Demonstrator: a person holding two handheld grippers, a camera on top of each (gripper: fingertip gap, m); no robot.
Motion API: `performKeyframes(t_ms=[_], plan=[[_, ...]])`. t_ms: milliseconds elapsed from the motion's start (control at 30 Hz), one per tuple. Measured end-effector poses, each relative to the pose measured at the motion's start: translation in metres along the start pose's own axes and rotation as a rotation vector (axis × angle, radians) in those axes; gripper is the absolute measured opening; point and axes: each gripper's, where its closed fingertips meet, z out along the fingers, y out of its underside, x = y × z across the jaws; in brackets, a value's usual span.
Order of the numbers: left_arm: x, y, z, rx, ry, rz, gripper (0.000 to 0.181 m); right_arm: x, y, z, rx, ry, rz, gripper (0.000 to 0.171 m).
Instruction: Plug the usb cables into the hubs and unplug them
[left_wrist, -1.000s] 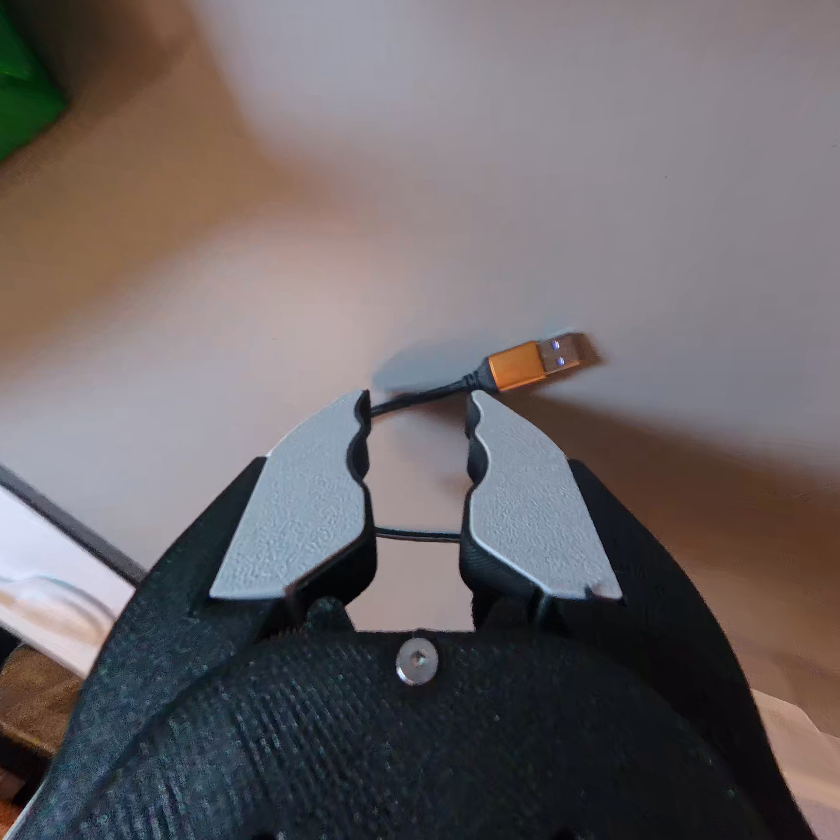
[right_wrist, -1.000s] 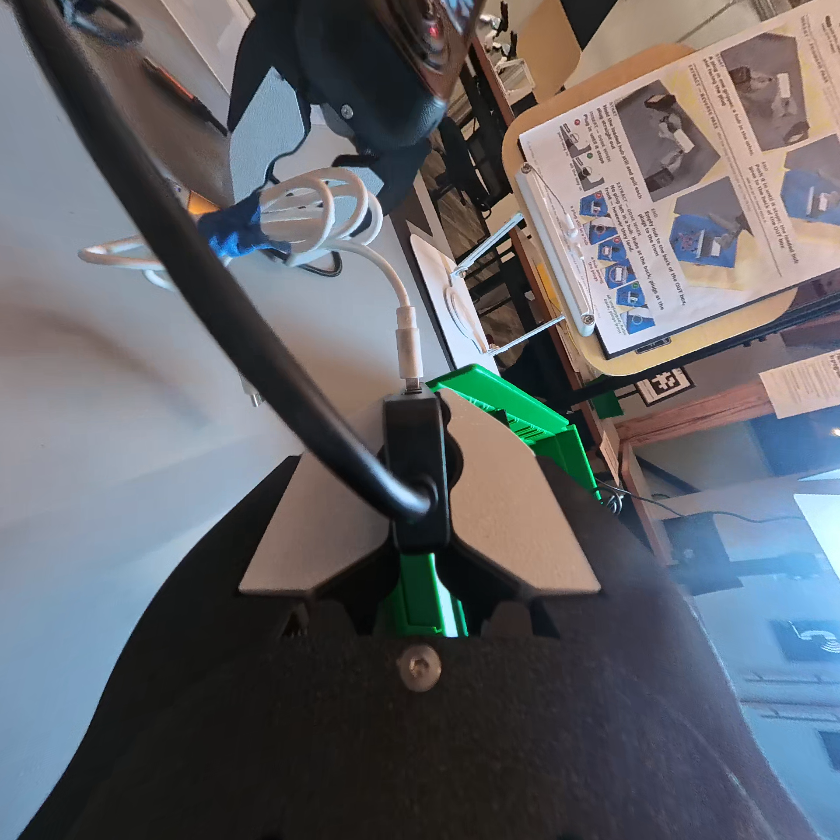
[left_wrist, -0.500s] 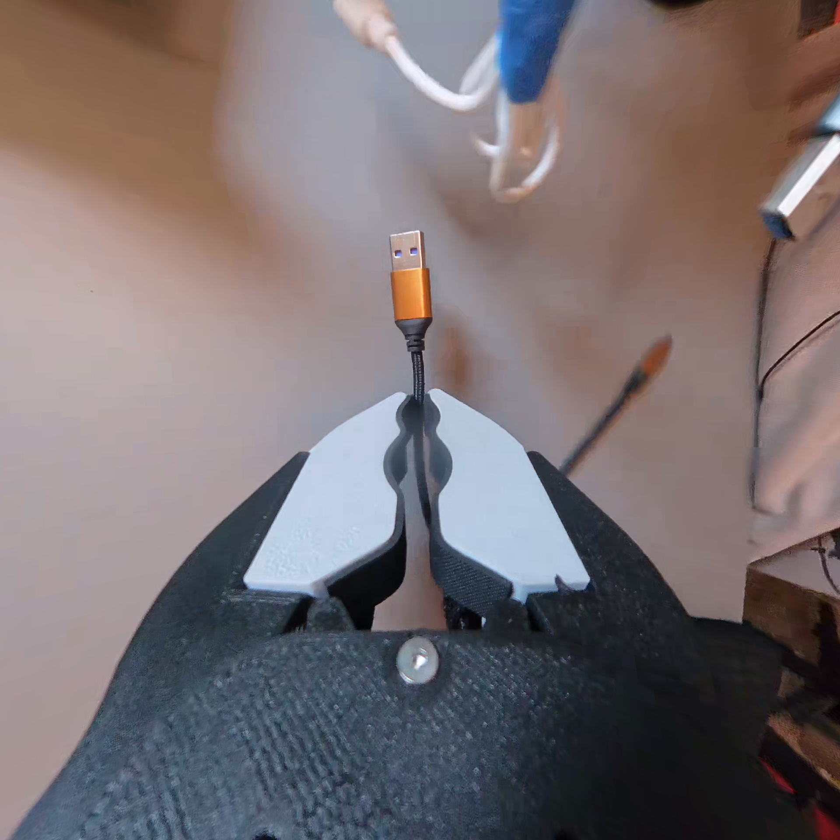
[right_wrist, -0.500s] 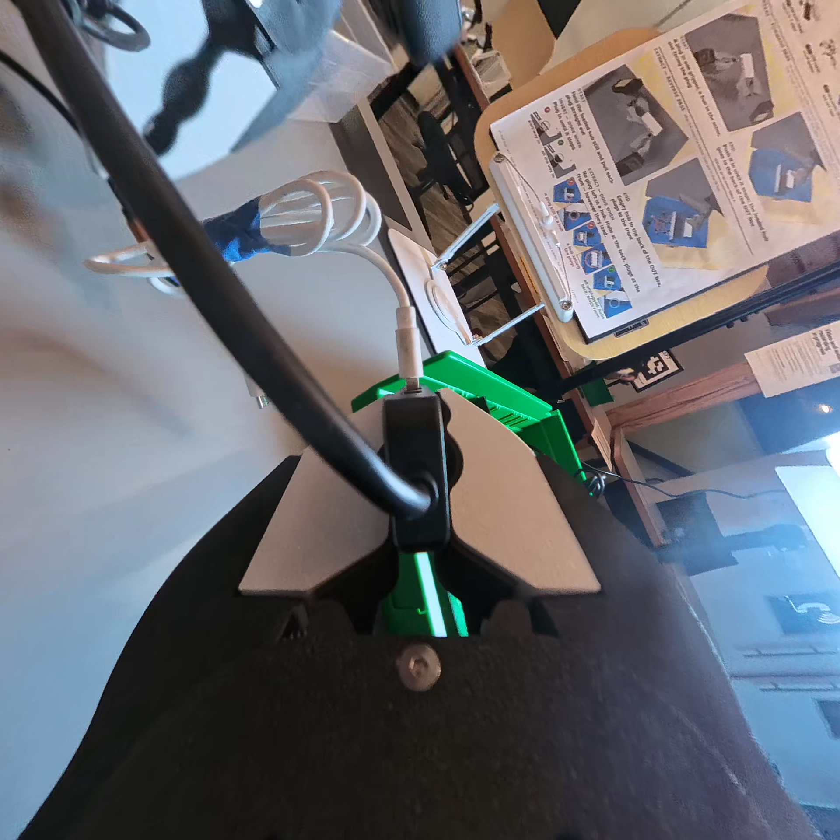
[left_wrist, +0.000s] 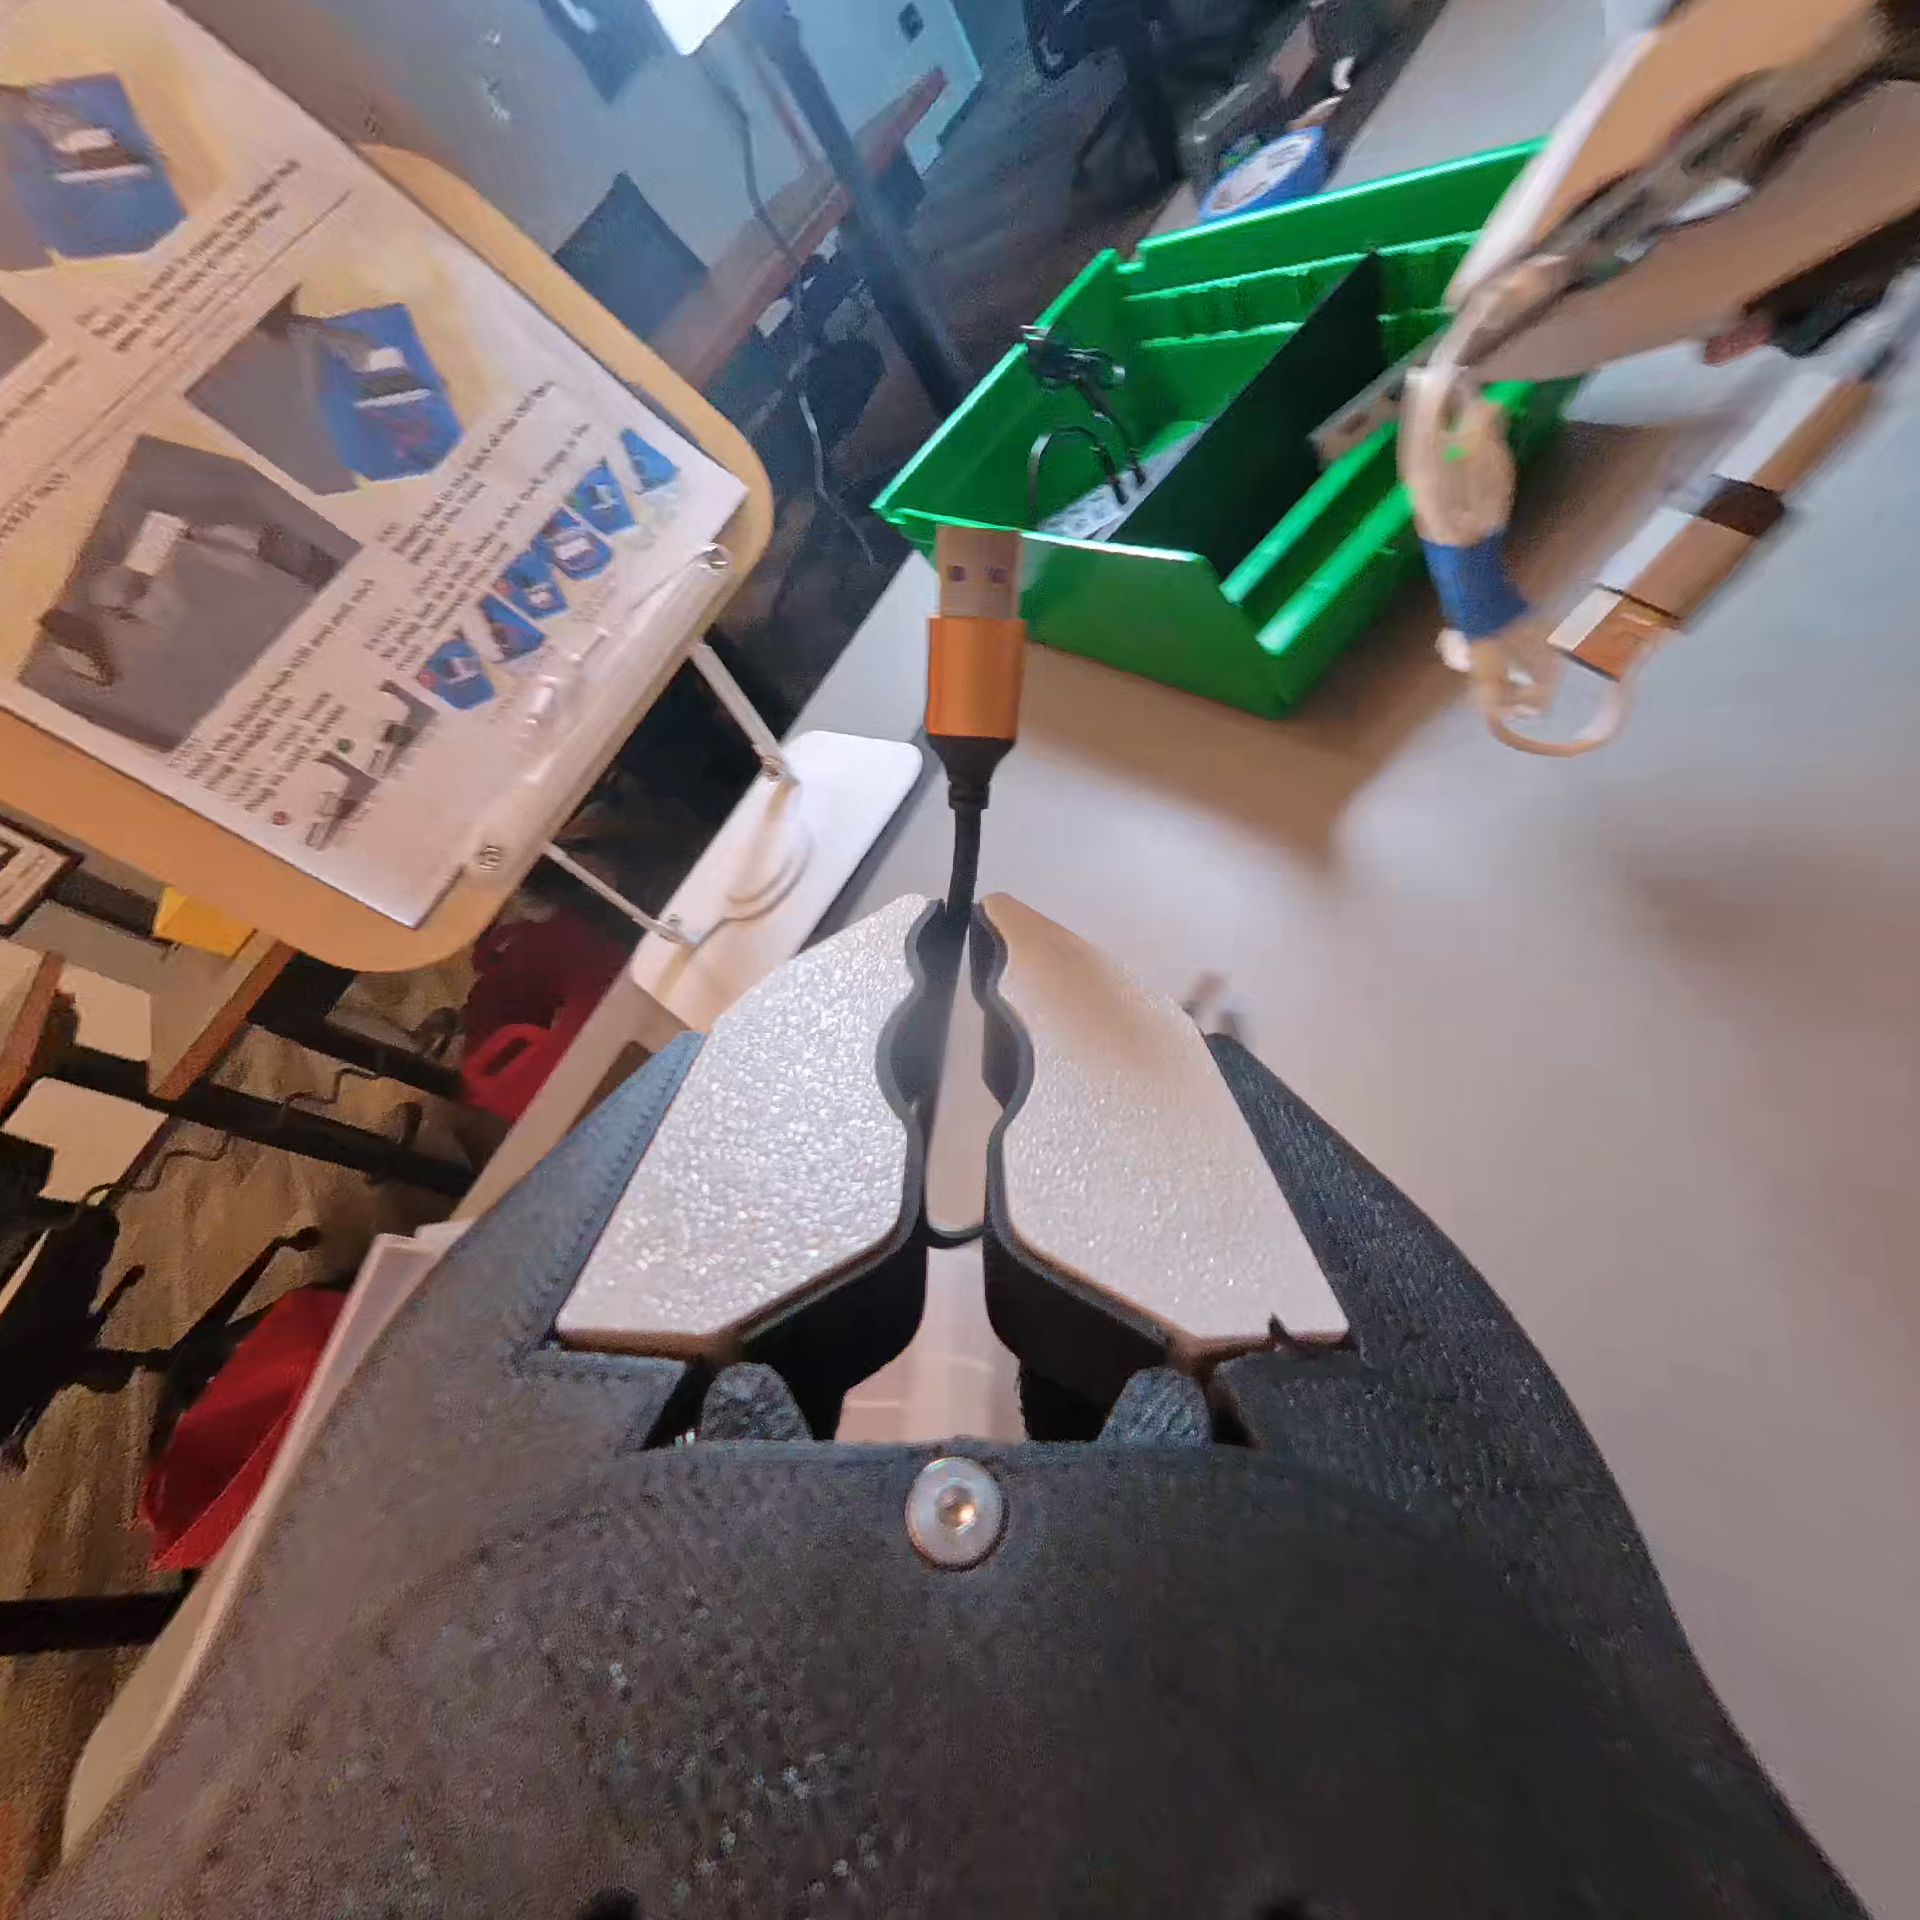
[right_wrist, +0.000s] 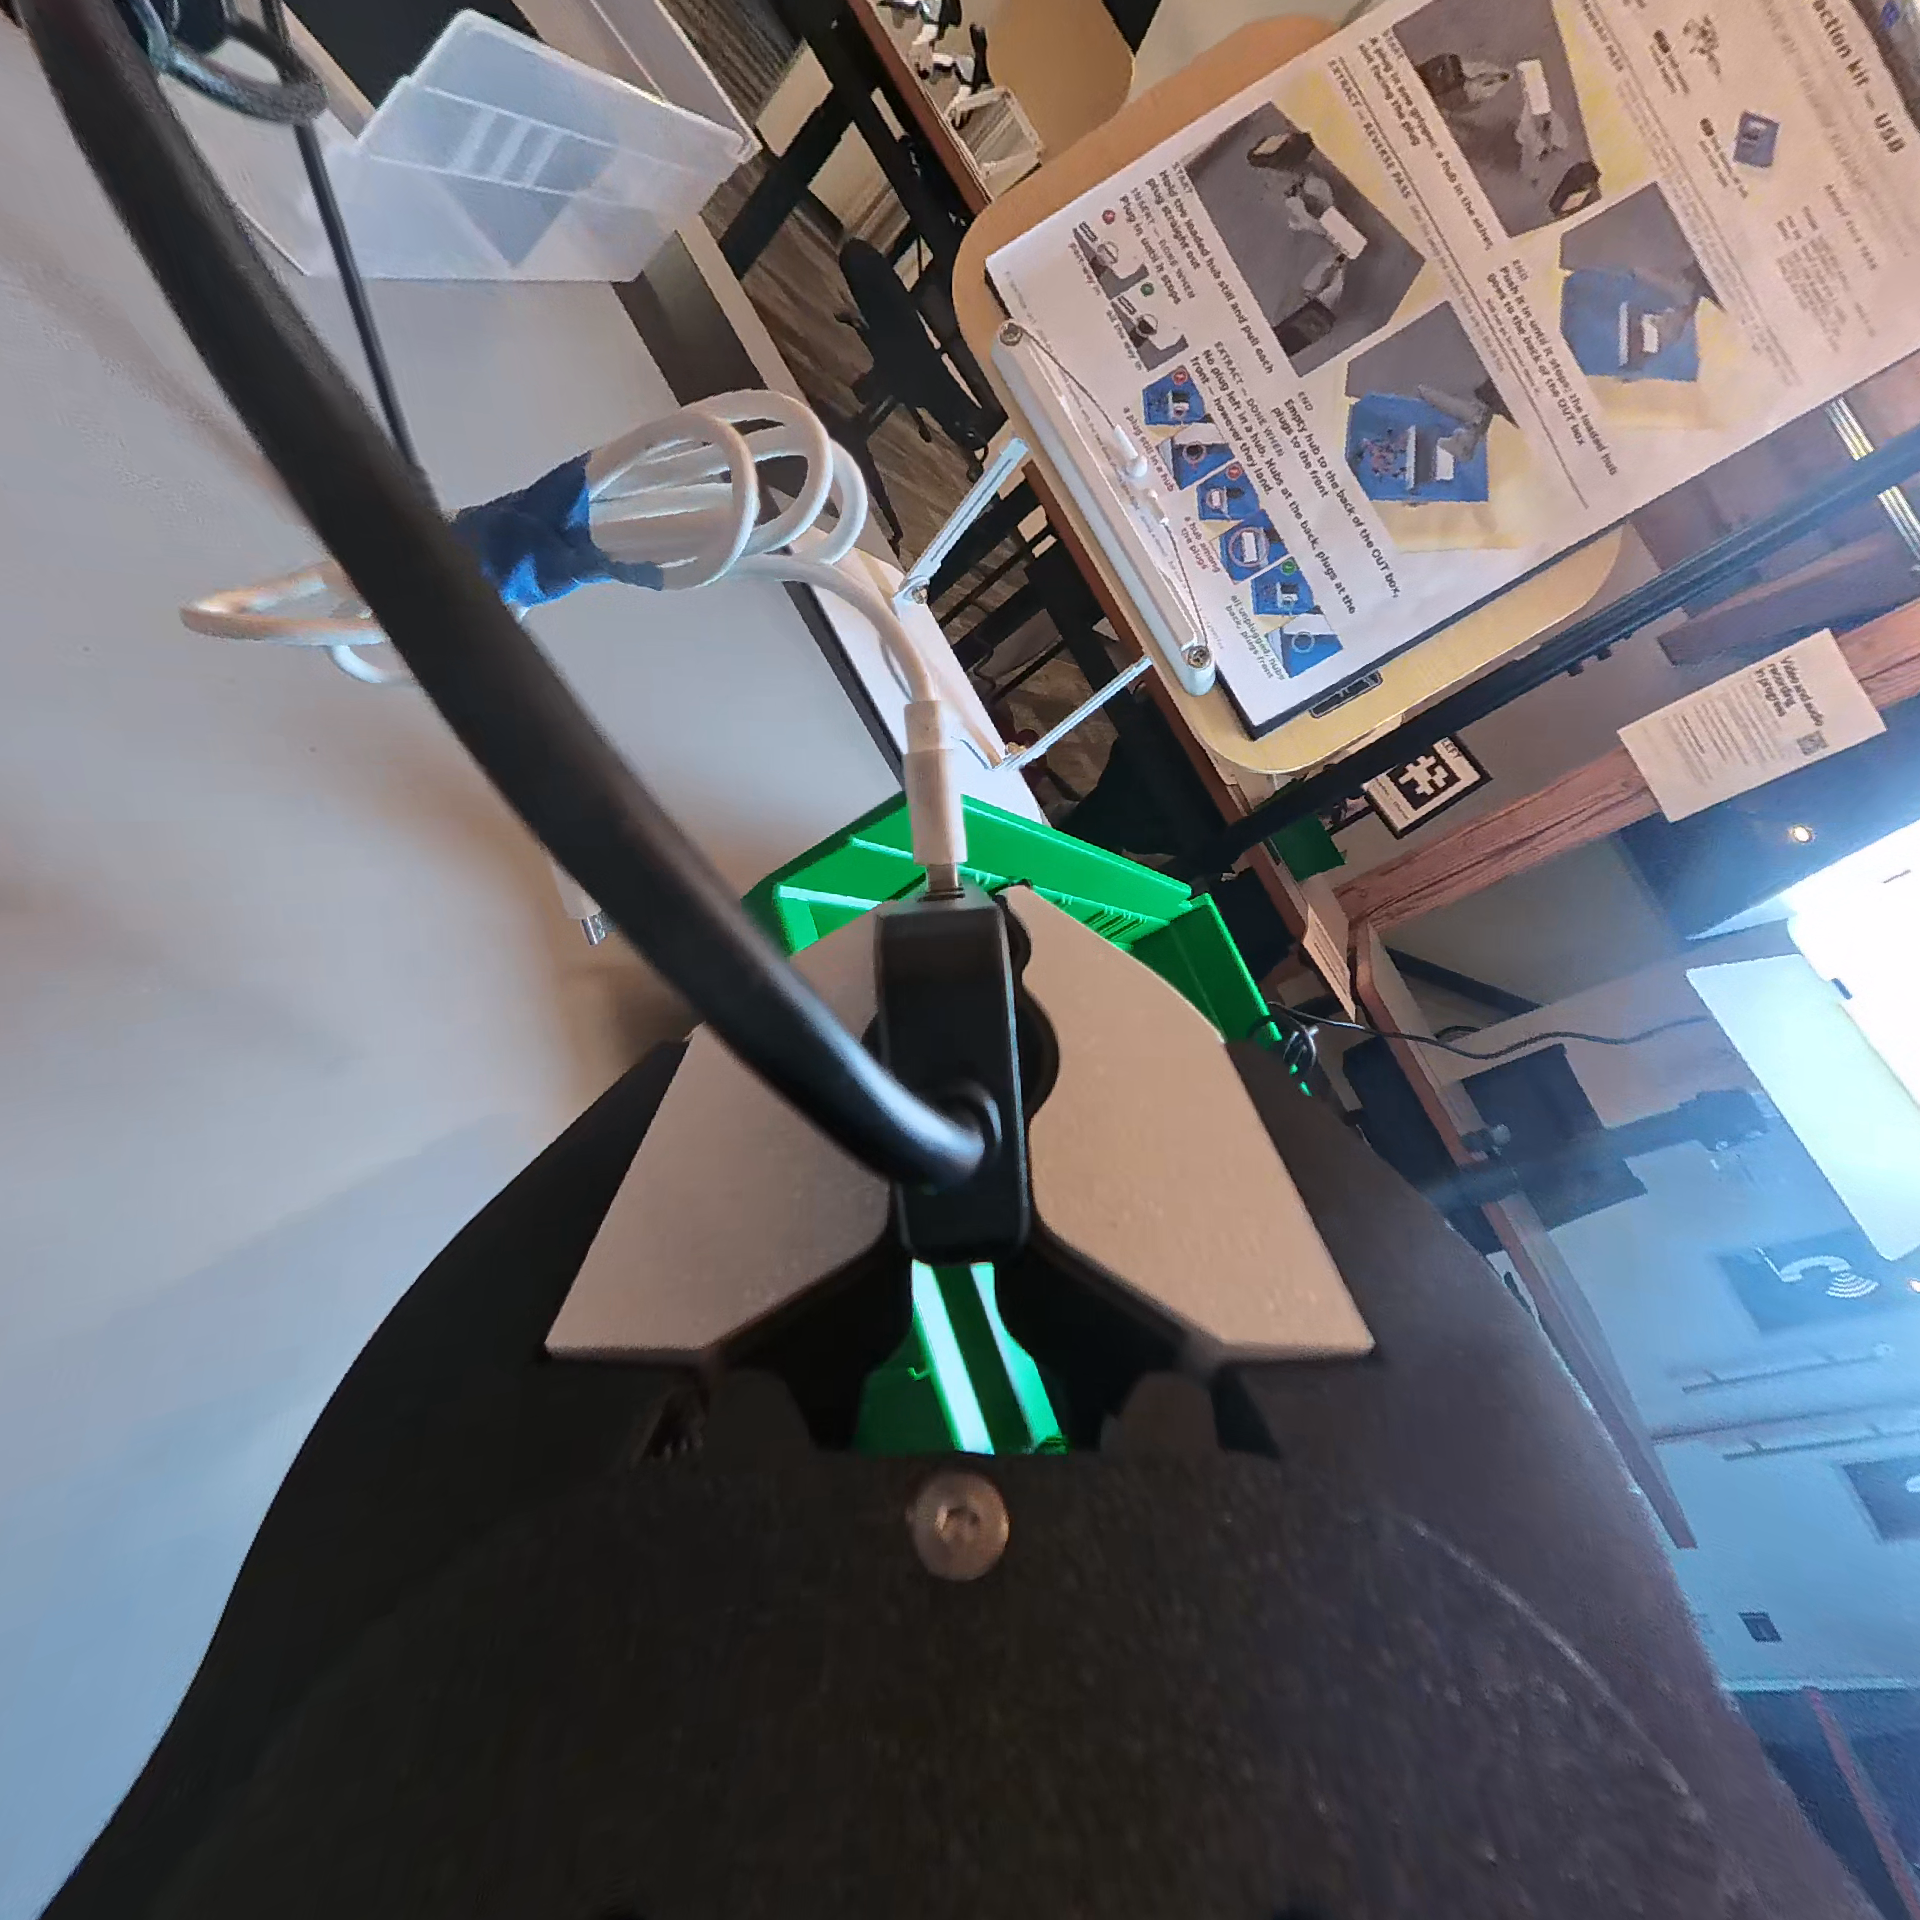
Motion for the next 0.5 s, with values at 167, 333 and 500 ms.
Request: performKeyframes(t_ms=[167,333,500], plan=[[0.120,0.065,-0.009,-0.162,0.414,-0.137,0.018,-0.006,0.000,0.003,-0.002,-0.022,-0.005,0.012],[0.157,0.072,-0.022,-0.176,0.643,-0.097,0.030,-0.008,0.002,0.004,-0.007,-0.029,0.001,0.012],[0.168,0.070,-0.014,-0.230,0.865,-0.051,0.028,-0.009,0.004,0.005,-0.011,-0.035,0.010,0.012]])
